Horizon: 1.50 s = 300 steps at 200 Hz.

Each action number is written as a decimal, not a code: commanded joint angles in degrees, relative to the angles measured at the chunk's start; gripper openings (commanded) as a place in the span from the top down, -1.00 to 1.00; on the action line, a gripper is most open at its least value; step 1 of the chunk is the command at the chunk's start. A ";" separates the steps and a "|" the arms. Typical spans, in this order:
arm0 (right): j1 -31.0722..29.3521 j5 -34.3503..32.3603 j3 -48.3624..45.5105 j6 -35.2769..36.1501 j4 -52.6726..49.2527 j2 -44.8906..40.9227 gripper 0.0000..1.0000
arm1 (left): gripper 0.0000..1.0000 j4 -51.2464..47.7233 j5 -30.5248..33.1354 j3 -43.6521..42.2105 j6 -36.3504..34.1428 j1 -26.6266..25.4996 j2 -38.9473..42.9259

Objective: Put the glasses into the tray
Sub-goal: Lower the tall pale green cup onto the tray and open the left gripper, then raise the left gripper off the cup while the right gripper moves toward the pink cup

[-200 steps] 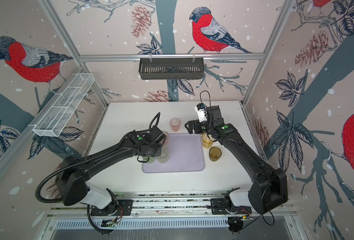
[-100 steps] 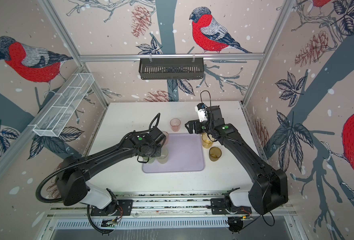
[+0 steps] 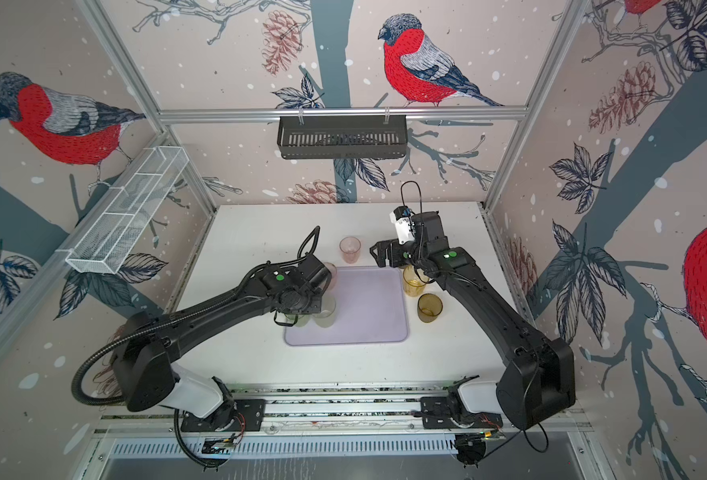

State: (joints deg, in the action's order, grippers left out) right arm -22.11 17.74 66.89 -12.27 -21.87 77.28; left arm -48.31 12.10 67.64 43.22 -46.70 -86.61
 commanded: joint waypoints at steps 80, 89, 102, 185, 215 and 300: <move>0.35 0.19 0.23 -0.99 1.13 -0.33 -0.99 | 0.53 -0.45 1.79 0.97 0.88 -0.06 0.45; 0.32 0.19 0.12 -1.00 1.14 -0.37 -0.99 | 0.52 -0.63 2.00 1.16 0.99 -0.01 0.56; 0.34 0.11 0.12 -1.01 1.21 -0.37 -0.99 | 0.48 -0.98 2.22 1.48 1.15 -0.06 0.65; 0.55 -0.68 1.06 -1.11 0.25 0.38 -0.99 | 0.28 -3.50 3.13 6.62 1.43 -0.04 1.27; 0.60 -1.17 1.91 -1.37 -0.80 0.42 -0.99 | 0.20 -2.28 2.50 8.96 1.12 -0.06 1.09; -0.01 -2.59 3.56 -2.47 -2.82 -0.02 -0.99 | 0.00 0.21 -0.83 15.98 0.56 -0.06 0.39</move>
State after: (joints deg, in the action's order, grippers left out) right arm -21.87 16.36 70.15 -13.72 -24.18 77.91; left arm -48.66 11.77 82.19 43.62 -46.72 -85.91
